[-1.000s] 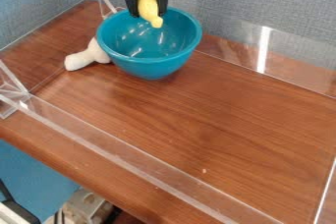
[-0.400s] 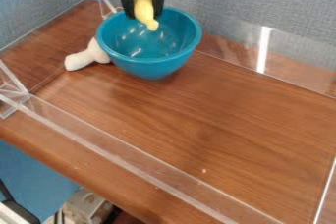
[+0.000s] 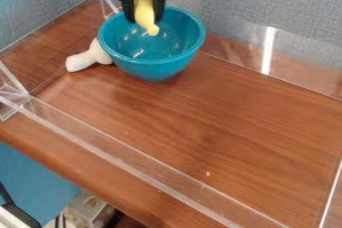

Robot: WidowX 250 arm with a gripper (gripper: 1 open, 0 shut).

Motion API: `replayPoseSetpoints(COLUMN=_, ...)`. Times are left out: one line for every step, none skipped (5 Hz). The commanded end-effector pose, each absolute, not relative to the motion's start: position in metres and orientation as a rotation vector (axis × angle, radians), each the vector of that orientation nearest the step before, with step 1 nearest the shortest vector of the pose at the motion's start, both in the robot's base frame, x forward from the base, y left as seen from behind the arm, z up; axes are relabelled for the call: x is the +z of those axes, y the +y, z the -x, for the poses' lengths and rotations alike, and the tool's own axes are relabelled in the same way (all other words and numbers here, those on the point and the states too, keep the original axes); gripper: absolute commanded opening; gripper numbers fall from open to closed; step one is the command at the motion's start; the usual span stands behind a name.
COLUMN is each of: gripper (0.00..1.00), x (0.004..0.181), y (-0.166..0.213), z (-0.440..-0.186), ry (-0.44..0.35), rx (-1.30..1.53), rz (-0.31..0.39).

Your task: Put the yellow object in the blue bowl

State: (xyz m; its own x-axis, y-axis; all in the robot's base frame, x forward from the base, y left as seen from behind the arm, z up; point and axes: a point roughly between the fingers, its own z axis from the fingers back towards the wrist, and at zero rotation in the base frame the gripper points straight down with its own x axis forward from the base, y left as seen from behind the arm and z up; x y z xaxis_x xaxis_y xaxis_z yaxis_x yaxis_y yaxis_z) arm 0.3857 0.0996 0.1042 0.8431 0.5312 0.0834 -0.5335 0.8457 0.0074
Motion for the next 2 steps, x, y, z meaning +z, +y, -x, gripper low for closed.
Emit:
replayPoseSetpoints(gripper=0.00, x=0.1175, y=0.0980, z=-0.3861, ry=-0.127, rx=0.556, rz=-0.042)
replayPoseSetpoints(gripper=0.00, x=0.1152, y=0.0978, z=-0.3867, ry=-0.128, rx=0.556, rz=-0.052)
